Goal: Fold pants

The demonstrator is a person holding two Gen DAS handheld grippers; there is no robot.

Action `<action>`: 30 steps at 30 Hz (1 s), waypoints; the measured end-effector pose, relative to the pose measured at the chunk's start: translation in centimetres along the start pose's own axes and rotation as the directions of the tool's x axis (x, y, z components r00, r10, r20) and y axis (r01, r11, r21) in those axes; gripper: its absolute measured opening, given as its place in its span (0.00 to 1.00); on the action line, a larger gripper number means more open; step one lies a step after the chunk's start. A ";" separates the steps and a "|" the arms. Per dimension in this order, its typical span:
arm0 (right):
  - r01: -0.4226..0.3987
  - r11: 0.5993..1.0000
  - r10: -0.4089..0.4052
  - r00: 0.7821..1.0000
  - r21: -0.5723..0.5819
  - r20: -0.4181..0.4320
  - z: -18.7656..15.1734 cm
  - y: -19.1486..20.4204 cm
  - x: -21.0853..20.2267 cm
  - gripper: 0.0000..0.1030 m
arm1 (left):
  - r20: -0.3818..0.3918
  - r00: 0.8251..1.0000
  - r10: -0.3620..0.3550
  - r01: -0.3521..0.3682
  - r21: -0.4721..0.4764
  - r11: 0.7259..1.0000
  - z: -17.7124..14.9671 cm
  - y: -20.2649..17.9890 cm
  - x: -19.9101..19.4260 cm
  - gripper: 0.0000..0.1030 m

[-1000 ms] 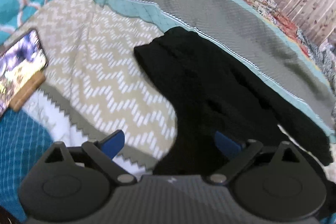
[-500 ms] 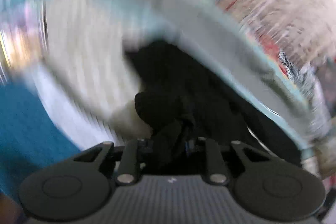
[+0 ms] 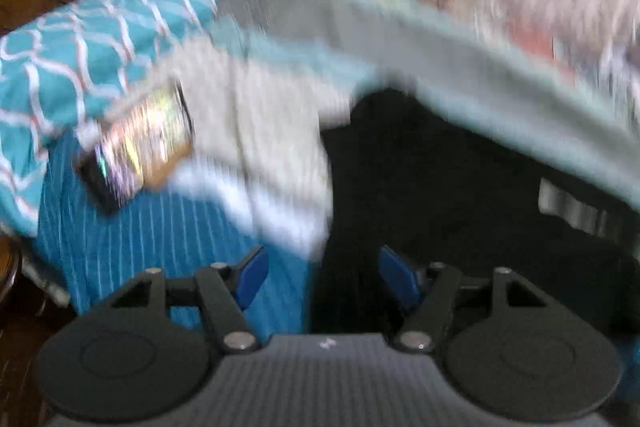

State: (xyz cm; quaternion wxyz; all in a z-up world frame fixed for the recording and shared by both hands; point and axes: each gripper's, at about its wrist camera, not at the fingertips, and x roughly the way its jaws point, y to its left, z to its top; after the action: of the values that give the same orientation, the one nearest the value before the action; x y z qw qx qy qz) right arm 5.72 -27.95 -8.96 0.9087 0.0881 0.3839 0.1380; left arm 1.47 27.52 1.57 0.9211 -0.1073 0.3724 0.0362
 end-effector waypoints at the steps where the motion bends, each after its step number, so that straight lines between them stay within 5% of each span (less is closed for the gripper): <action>1: 0.001 1.000 -0.002 1.000 0.016 0.020 0.5 -0.7 -0.5 0.52 | 0.036 0.999 -0.012 0.012 -0.007 1.000 1.8 0.0 0.2 0.68; 6: 0.102 0.987 -0.117 0.986 0.127 0.122 3.5 -6.1 -2.3 0.52 | 0.096 0.994 0.054 -0.061 0.076 0.995 8.3 -2.0 5.4 0.82; 11: 0.276 0.944 -0.307 0.935 0.180 0.176 7.5 -13.2 -2.6 0.52 | 0.041 0.995 0.089 -0.096 0.248 0.964 11.0 -6.5 15.6 0.87; 18: 0.426 0.881 -0.446 0.893 0.207 0.060 15.9 -23.8 5.1 0.55 | -0.056 0.995 0.079 -0.052 0.383 0.922 11.8 -11.5 26.6 0.91; 20: 0.469 0.862 -0.480 0.877 0.191 0.012 16.3 -25.3 7.5 0.55 | -0.076 0.992 0.102 -0.065 0.388 0.919 11.7 -12.4 28.3 0.78; 22: 0.444 0.878 -0.452 0.892 0.180 -0.001 15.7 -26.1 8.2 0.37 | -0.094 0.991 0.092 -0.047 0.401 0.915 11.3 -13.1 29.2 0.25; 23: 0.422 0.892 -0.427 0.904 0.159 -0.008 15.4 -26.0 8.7 0.21 | -0.082 0.992 0.092 -0.050 0.412 0.910 11.1 -13.4 29.1 0.15; 26: 0.430 0.893 -0.442 0.894 0.135 0.071 15.2 -24.0 6.8 0.14 | 0.009 0.992 0.127 -0.117 0.454 0.883 10.7 -14.3 27.7 0.10; 30: 0.398 0.884 -0.452 0.861 0.244 0.233 18.6 -25.1 2.8 0.14 | 0.139 0.981 0.132 -0.176 0.376 0.910 12.3 -13.7 25.9 0.10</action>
State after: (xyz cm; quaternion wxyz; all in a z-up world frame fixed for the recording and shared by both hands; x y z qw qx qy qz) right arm 25.62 -51.85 -4.74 0.9496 0.1048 0.2713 -0.1172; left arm 30.48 16.54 -5.46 0.9376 0.1086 0.3278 0.0405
